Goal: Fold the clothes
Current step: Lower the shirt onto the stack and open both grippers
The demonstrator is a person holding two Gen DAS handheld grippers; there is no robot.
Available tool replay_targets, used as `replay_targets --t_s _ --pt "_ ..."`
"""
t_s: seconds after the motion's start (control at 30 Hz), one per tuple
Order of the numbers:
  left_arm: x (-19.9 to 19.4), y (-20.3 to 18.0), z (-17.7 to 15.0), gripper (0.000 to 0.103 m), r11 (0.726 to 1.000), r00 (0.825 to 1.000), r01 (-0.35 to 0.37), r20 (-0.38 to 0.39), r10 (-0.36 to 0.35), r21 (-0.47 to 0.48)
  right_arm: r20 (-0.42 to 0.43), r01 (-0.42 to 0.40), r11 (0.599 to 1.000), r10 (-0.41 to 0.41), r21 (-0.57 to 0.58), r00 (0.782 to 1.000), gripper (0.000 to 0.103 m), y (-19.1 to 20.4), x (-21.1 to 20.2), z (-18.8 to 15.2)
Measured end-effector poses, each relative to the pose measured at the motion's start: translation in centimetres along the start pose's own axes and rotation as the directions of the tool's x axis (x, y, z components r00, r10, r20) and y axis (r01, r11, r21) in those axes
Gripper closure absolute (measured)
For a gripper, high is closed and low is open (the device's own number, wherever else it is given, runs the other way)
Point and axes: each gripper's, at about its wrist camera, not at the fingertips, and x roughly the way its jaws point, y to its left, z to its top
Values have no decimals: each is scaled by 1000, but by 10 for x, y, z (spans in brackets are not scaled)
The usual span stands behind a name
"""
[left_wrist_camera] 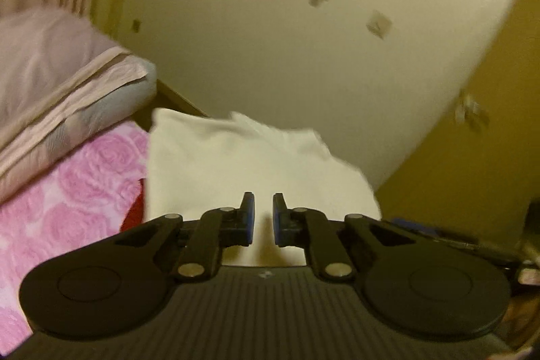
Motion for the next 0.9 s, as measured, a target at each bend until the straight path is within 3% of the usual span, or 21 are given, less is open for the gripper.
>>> replay_targets --t_s 0.1,0.27,0.57,0.77,0.83,0.87,0.9 --pt "24 -7 -17 96 996 996 -59 -67 63 63 -33 19 996 -22 -87 999 58 17 22 -10" --pt "34 -3 -24 95 991 991 -114 -63 119 71 -80 48 984 -63 -171 995 58 27 53 -19" --pt "23 -14 -22 95 986 986 -151 -66 155 65 -139 69 986 -89 -149 986 58 26 45 -4" --pt "-3 -28 -15 86 964 964 -256 -55 260 73 -173 81 991 -99 -103 980 57 27 35 9" --pt "-14 -33 -14 82 953 953 -294 -57 298 74 -167 82 993 -95 -83 981 38 28 26 10" --pt "-20 -36 -14 82 946 945 -315 -61 320 78 -156 85 993 -96 -78 983 23 30 21 10" --pt "-25 -38 -14 80 938 937 -337 -66 342 81 -145 88 993 -98 -73 985 22 31 15 10"
